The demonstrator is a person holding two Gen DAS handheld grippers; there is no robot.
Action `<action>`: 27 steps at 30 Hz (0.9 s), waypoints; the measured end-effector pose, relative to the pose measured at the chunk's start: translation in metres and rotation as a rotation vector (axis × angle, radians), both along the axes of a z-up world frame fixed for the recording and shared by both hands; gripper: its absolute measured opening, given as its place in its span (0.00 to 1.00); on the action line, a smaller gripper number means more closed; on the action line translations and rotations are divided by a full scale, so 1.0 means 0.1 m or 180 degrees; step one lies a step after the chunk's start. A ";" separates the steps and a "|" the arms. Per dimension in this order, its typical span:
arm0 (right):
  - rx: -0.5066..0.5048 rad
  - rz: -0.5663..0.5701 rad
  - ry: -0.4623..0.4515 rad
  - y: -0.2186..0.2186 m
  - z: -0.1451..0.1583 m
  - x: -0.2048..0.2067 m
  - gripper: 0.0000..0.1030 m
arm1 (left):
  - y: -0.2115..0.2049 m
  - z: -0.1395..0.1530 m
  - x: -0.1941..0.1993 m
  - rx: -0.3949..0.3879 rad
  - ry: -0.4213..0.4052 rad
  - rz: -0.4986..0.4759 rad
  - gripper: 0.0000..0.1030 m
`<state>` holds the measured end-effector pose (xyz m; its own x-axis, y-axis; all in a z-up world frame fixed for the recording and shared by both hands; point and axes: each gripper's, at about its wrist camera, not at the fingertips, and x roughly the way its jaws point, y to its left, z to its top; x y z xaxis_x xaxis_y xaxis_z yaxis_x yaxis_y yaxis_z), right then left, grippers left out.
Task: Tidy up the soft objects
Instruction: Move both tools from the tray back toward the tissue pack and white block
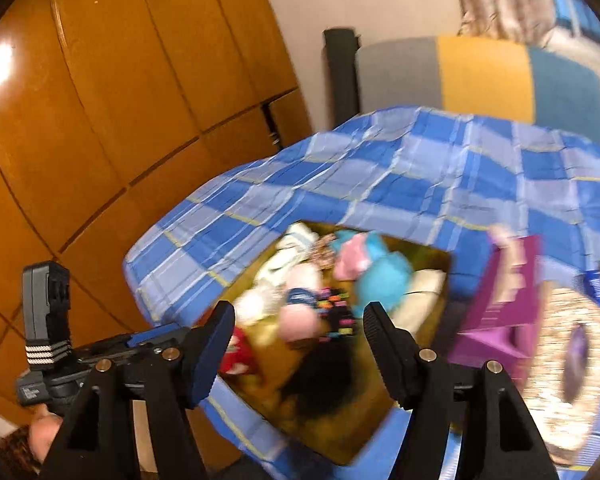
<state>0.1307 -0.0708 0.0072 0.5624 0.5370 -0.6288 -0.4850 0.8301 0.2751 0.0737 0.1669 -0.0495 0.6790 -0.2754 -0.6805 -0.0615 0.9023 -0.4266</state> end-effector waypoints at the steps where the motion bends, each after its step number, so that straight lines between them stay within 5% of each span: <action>1: -0.0014 -0.0052 -0.0034 -0.08 0.02 -0.02 0.66 | -0.06 0.00 0.02 0.0001 0.0007 -0.0061 0.43; 13: -0.0017 -0.1149 -0.0091 -1.65 0.05 -0.04 0.66 | -0.76 0.06 0.12 0.0042 0.0047 -0.0530 0.43; 23: -0.0177 -0.2030 0.0299 -3.02 -0.49 0.19 0.66 | -1.65 0.33 0.28 0.0118 -0.0028 -0.1158 0.45; 27: -0.0353 -0.2136 0.0442 -3.36 -0.72 0.32 0.66 | -2.12 0.50 0.44 0.0023 -0.0032 -0.1467 0.60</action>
<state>0.1625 -0.4072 -0.0649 0.6607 0.0296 -0.7500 0.1767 0.9650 0.1938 0.1173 -0.0447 0.0001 0.4935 -0.5453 -0.6776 0.3509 0.8376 -0.4186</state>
